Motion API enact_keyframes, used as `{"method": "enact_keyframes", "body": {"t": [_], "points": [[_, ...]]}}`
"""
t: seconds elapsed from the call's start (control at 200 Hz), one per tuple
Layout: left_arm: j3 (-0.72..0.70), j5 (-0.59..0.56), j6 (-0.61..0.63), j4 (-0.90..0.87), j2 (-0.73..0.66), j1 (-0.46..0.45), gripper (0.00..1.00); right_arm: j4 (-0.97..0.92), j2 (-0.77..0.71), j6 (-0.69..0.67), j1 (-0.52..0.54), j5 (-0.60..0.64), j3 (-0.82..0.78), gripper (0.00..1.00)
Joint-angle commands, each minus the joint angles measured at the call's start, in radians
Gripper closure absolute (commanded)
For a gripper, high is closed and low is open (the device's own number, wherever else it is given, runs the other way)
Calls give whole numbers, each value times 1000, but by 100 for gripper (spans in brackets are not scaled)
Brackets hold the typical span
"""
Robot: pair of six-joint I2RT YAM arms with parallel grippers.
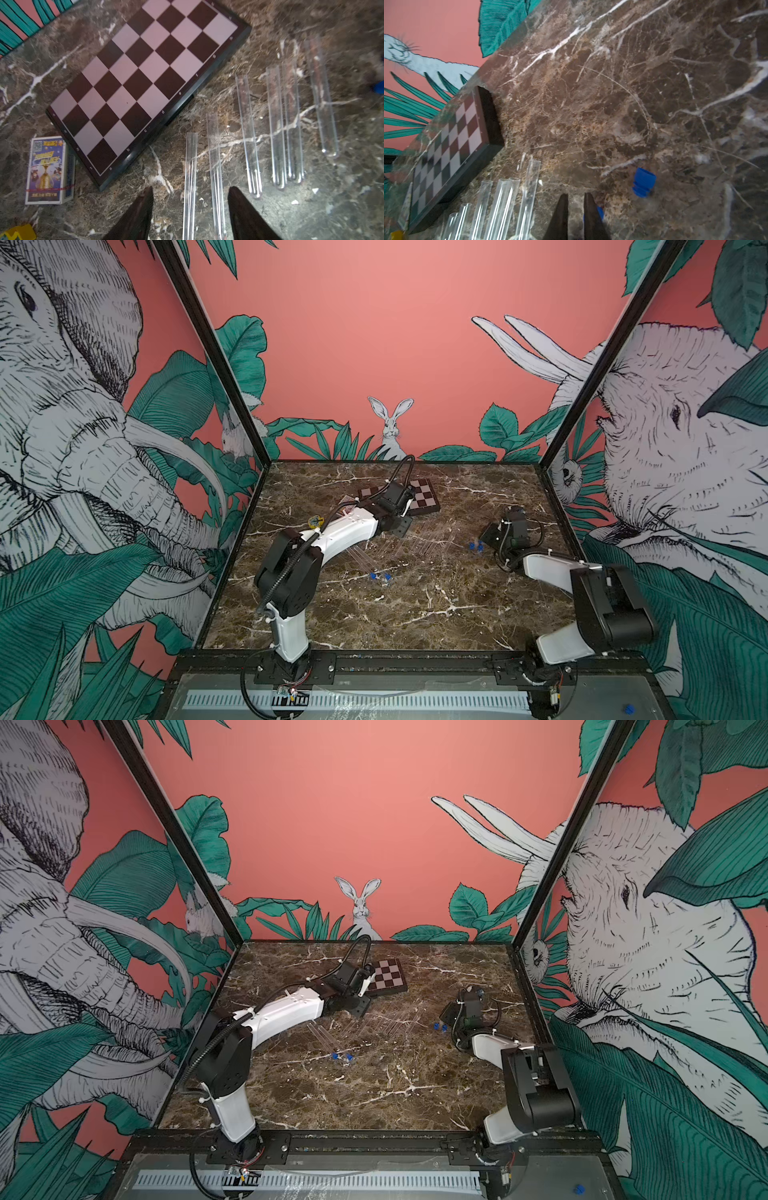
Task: Remove stoppers from test tubes
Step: Place the stopper at the center of the board.
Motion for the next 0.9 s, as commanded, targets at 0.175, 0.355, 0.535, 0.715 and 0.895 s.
{"method": "enact_keyframes", "body": {"t": [0.175,0.355,0.535,0.715,0.895], "points": [[-28,23,-8,20,-156,-2,38,31,149,-11,20,124,160,100],[-45,23,-10,22,-206,-2,37,-68,250,-39,34,185,283,100],[-56,12,-6,14,-243,-2,36,-186,337,-46,35,216,402,100],[-65,5,-2,9,-270,-2,36,-264,388,-50,39,236,468,100],[-74,1,2,10,-284,-2,36,-322,422,-60,46,245,507,97]]}}
